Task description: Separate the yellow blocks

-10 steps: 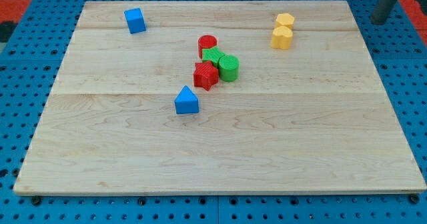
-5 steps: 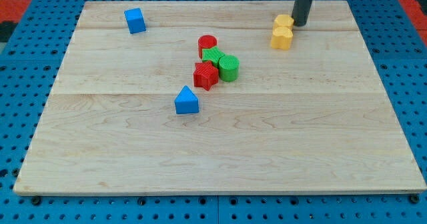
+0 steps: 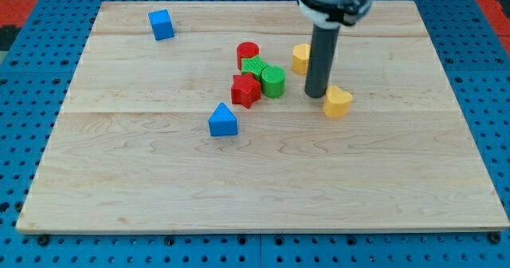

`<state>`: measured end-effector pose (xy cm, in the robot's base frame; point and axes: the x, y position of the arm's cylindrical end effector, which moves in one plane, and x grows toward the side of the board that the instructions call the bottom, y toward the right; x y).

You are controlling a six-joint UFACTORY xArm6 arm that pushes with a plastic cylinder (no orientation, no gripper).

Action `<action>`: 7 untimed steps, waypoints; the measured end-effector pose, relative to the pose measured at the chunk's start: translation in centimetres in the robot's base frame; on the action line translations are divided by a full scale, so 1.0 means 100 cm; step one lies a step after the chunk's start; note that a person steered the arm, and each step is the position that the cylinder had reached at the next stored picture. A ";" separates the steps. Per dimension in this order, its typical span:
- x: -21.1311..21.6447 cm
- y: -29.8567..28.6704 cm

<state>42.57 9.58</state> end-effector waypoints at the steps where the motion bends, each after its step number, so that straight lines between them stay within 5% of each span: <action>1: 0.085 0.063; 2: 0.043 0.039; 3: 0.019 0.082; 5: 0.095 0.097; 7: -0.013 0.103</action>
